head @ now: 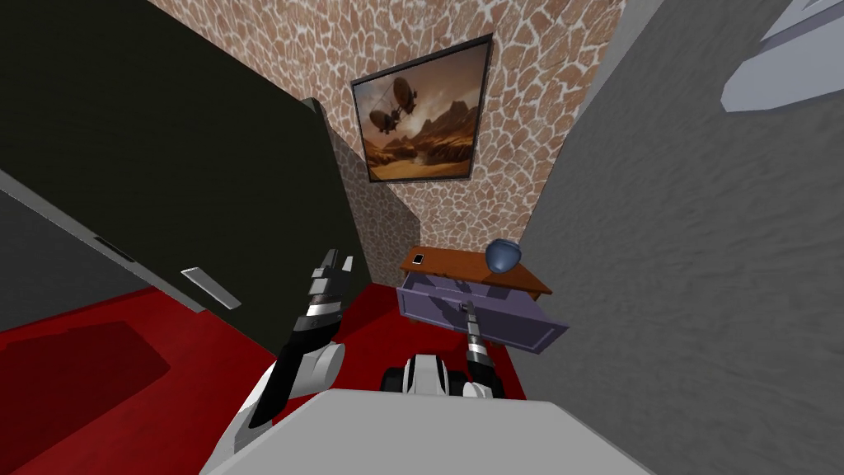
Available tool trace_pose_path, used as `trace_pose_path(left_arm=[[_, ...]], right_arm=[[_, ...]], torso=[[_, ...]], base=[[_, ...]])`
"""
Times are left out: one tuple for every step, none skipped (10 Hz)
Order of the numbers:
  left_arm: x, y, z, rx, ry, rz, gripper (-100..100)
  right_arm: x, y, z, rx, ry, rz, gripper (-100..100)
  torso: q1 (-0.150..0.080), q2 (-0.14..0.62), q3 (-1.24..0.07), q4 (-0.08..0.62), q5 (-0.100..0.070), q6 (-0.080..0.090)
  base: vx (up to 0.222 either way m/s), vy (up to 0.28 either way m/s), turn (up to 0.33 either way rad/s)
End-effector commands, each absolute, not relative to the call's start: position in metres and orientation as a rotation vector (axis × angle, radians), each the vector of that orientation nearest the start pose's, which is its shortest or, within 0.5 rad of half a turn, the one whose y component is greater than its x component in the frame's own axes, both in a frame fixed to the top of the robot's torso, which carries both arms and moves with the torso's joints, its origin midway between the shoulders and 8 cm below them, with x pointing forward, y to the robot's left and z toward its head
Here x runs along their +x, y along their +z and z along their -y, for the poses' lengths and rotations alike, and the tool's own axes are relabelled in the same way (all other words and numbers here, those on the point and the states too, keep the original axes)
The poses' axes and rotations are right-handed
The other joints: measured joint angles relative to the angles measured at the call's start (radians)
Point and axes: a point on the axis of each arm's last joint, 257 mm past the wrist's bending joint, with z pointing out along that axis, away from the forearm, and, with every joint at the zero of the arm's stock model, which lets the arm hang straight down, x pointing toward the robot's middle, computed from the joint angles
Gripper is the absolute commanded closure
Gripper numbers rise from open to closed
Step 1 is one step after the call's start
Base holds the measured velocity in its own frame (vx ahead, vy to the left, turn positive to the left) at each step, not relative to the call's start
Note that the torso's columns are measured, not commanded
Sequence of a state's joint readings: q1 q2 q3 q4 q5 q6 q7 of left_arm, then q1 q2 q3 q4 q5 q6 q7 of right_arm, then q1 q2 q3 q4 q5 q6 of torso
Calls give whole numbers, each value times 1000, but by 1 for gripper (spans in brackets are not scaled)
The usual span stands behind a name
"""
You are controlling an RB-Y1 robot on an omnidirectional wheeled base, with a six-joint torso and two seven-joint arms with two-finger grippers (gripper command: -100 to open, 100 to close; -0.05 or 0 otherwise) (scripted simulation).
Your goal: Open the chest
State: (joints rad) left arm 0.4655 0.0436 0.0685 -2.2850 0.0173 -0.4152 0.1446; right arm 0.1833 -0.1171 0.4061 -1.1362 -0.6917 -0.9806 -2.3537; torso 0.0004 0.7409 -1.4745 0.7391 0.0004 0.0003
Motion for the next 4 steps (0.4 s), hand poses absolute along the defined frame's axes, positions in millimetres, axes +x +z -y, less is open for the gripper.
trace_pose_path(left_arm=[[356, 24, -299, -727, -1379, -622, 0], [356, 24, -299, -727, -1379, -622, 0], [356, 24, -299, -727, -1379, -622, 0], [356, 24, -299, -727, -1379, -622, 0]], right_arm=[[427, -307, 217, -1174, -1666, -1076, -100], [427, -307, 217, -1174, -1666, -1076, -100], [435, -301, 212, -1175, -1661, -1072, -100], [442, -294, 206, -1176, -1656, -1067, -100]], torso=[[1, 1, 1, 2, 1, 0], [2, 2, 1, 3, 3, 1], [4, 3, 1, 5, 4, 1], [4, 4, 2, 7, 5, 1]], base=[[-75, -32, -31], [-50, -12, -13], [-46, -13, -33], [-55, -23, -39]])
